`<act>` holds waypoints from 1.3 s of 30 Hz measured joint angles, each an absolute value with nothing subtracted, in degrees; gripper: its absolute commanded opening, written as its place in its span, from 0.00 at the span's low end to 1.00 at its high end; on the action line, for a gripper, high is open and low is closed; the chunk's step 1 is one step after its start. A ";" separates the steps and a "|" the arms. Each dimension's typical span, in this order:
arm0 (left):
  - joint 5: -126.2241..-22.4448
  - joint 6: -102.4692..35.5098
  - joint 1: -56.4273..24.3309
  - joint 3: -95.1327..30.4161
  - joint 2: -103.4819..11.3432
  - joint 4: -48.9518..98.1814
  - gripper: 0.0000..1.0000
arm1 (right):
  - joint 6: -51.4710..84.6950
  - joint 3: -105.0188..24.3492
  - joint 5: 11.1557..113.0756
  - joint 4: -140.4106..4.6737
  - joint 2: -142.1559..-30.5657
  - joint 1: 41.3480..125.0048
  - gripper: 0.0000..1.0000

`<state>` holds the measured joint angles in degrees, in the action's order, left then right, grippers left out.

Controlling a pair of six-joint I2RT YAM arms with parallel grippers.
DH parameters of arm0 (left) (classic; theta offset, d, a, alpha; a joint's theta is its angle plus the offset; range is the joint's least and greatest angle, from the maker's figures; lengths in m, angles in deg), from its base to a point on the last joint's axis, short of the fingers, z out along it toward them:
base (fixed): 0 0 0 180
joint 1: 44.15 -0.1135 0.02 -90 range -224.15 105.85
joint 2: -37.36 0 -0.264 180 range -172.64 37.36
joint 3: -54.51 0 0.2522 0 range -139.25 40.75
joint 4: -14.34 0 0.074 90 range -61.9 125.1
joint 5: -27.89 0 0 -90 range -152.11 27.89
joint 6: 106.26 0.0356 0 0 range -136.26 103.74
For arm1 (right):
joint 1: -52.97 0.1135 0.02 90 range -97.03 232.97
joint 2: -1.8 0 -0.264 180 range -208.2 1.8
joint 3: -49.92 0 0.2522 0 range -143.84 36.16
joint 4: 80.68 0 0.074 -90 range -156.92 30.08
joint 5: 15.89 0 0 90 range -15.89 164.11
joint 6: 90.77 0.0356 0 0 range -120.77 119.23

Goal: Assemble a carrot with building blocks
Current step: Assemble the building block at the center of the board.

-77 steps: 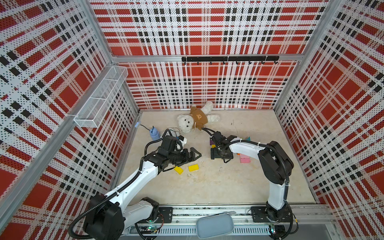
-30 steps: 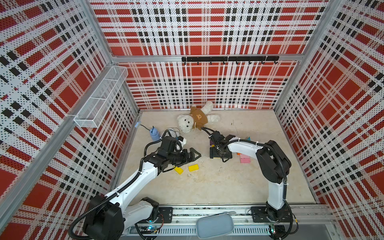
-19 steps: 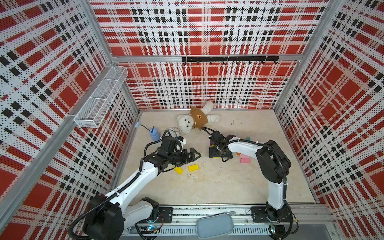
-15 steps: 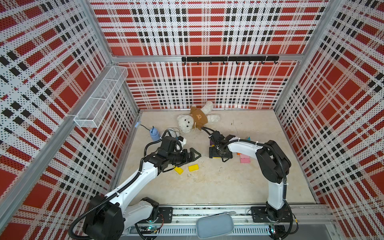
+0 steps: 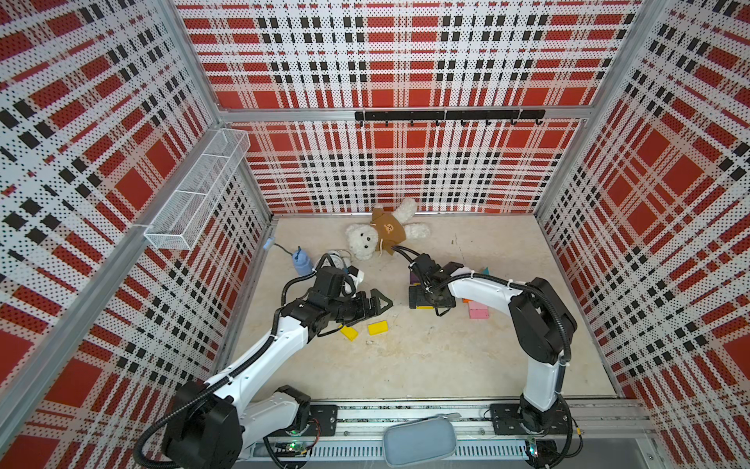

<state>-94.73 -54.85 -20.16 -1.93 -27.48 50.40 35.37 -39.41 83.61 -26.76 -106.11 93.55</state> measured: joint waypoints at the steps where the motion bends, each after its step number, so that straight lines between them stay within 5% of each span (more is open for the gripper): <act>1: -94.70 -54.85 -20.05 -1.93 -27.48 50.40 1.00 | 34.78 -38.93 83.61 -26.71 -105.07 93.64 0.98; 10: -94.70 -54.85 -19.63 -1.93 -27.50 50.40 1.00 | 31.61 -33.75 83.48 -25.77 -101.92 93.62 0.80; 39: -94.66 -54.80 -19.31 -1.95 -27.87 50.45 1.00 | 30.25 -35.24 87.11 -24.98 -107.25 91.72 0.84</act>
